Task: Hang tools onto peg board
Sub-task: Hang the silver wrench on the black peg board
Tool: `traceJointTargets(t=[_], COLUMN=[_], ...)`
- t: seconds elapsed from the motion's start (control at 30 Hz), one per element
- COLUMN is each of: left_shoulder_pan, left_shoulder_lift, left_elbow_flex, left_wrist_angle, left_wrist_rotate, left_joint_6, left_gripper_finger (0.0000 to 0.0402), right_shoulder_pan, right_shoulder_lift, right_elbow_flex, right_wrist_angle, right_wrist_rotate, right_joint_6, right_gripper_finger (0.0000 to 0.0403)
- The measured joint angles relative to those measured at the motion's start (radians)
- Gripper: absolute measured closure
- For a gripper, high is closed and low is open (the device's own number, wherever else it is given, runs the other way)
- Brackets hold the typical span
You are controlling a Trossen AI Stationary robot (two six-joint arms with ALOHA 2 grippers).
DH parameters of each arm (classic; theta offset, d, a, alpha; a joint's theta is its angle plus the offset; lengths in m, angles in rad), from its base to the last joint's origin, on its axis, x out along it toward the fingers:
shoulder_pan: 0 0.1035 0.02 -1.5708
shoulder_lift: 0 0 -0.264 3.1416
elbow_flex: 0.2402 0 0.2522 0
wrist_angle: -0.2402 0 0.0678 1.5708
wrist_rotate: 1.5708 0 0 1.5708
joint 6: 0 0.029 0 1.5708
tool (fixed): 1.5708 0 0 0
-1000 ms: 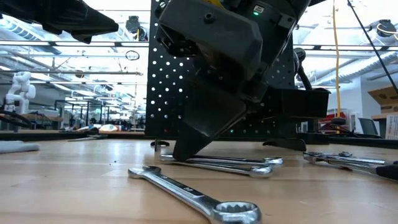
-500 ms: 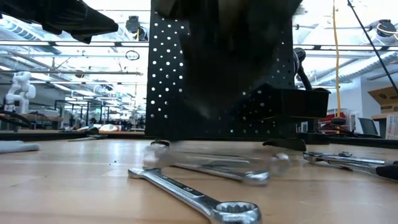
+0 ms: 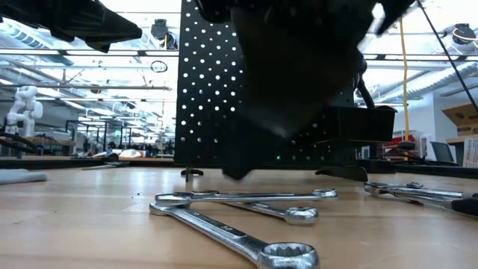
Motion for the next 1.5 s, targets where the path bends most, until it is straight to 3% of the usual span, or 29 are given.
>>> traceJointTargets(t=[0.17,0.33,0.73,1.13,1.5], left_shoulder_pan=[0.000,0.000,0.000,0.000,0.001], left_shoulder_lift=[0.000,0.000,0.000,0.000,0.000], left_elbow_flex=[0.000,0.000,0.001,0.001,0.001], left_wrist_angle=[0.000,-0.001,-0.001,0.000,0.000], left_wrist_rotate=[0.000,-0.001,-0.003,-0.003,-0.003], left_joint_6=[0.001,0.001,0.000,0.000,0.002], left_gripper_finger=[0.0320,0.0320,0.0320,0.0320,0.0320], right_shoulder_pan=[-0.005,-0.017,-0.032,-0.036,-0.004], right_shoulder_lift=[0.029,0.055,0.059,0.045,-0.005], right_elbow_flex=[0.000,0.006,0.005,0.002,-0.003], right_wrist_angle=[-0.008,-0.022,-0.057,-0.073,-0.050], right_wrist_rotate=[-0.044,-0.055,-0.058,-0.025,0.089], right_joint_6=[-0.002,0.012,0.039,0.060,0.051], right_gripper_finger=[0.0175,0.0201,0.0390,0.0400,0.0401])
